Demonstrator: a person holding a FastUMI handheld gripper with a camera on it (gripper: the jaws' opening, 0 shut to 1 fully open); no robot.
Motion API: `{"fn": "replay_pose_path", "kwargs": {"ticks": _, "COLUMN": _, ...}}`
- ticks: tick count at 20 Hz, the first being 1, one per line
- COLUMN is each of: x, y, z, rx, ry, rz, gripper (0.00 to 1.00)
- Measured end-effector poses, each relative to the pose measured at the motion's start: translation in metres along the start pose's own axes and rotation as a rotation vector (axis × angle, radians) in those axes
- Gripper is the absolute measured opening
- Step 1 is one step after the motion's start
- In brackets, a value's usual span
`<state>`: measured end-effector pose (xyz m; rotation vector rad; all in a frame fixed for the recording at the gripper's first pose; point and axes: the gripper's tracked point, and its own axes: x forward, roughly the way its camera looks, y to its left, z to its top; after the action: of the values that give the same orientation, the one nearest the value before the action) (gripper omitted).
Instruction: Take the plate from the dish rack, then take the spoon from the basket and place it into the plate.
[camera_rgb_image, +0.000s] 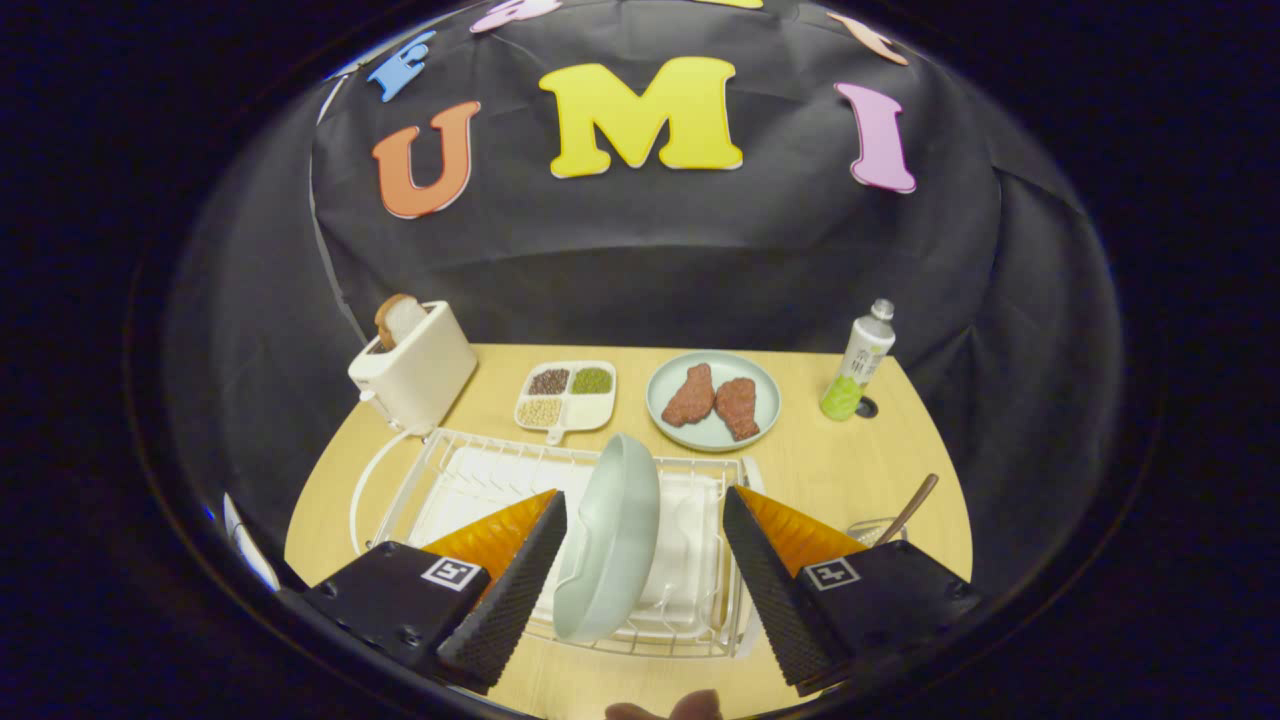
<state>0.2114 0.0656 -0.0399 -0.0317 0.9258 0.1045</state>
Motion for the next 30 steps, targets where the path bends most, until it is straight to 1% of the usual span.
{"fn": "replay_pose_path", "kwargs": {"ticks": 2, "x": 0.013, "y": 0.004, "z": -0.007, "rx": 0.016, "ry": 0.056, "rz": -0.001, "gripper": 1.0}}
{"fn": "replay_pose_path", "kwargs": {"ticks": 5, "x": 0.029, "y": 0.008, "z": -0.009, "rx": 0.02, "ry": 0.107, "rz": -0.021, "gripper": 1.0}}
{"fn": "replay_pose_path", "kwargs": {"ticks": 6, "x": 0.035, "y": 0.008, "z": -0.01, "rx": 0.025, "ry": 0.119, "rz": -0.033, "gripper": 0.96}}
{"fn": "replay_pose_path", "kwargs": {"ticks": 8, "x": 0.038, "y": 0.012, "z": -0.015, "rx": 0.043, "ry": 0.161, "rz": -0.049, "gripper": 0.86}}
{"fn": "replay_pose_path", "kwargs": {"ticks": 9, "x": 0.041, "y": 0.015, "z": -0.015, "rx": 0.059, "ry": 0.174, "rz": -0.048, "gripper": 0.83}}
{"fn": "replay_pose_path", "kwargs": {"ticks": 12, "x": 0.045, "y": 0.011, "z": -0.013, "rx": 0.078, "ry": 0.191, "rz": -0.085, "gripper": 0.56}}
{"fn": "replay_pose_path", "kwargs": {"ticks": 14, "x": 0.042, "y": 0.01, "z": -0.012, "rx": 0.093, "ry": 0.198, "rz": -0.105, "gripper": 0.41}}
{"fn": "replay_pose_path", "kwargs": {"ticks": 15, "x": 0.042, "y": 0.008, "z": -0.013, "rx": 0.094, "ry": 0.2, "rz": -0.115, "gripper": 0.37}}
{"fn": "replay_pose_path", "kwargs": {"ticks": 20, "x": 0.028, "y": -0.004, "z": -0.006, "rx": 0.09, "ry": 0.186, "rz": -0.18, "gripper": 0.32}}
{"fn": "replay_pose_path", "kwargs": {"ticks": 24, "x": 0.008, "y": -0.015, "z": 0.007, "rx": 0.051, "ry": 0.152, "rz": -0.244, "gripper": 0.31}}
{"fn": "replay_pose_path", "kwargs": {"ticks": 25, "x": 0.001, "y": -0.012, "z": 0.01, "rx": 0.052, "ry": 0.142, "rz": -0.233, "gripper": 0.31}}
{"fn": "replay_pose_path", "kwargs": {"ticks": 26, "x": -0.009, "y": -0.012, "z": 0.014, "rx": 0.055, "ry": 0.122, "rz": -0.235, "gripper": 0.29}}
{"fn": "replay_pose_path", "kwargs": {"ticks": 28, "x": -0.029, "y": -0.015, "z": 0.023, "rx": 0.039, "ry": 0.081, "rz": -0.244, "gripper": 0.29}}
{"fn": "replay_pose_path", "kwargs": {"ticks": 30, "x": -0.049, "y": -0.011, "z": 0.024, "rx": 0.039, "ry": 0.053, "rz": -0.207, "gripper": 0.29}}
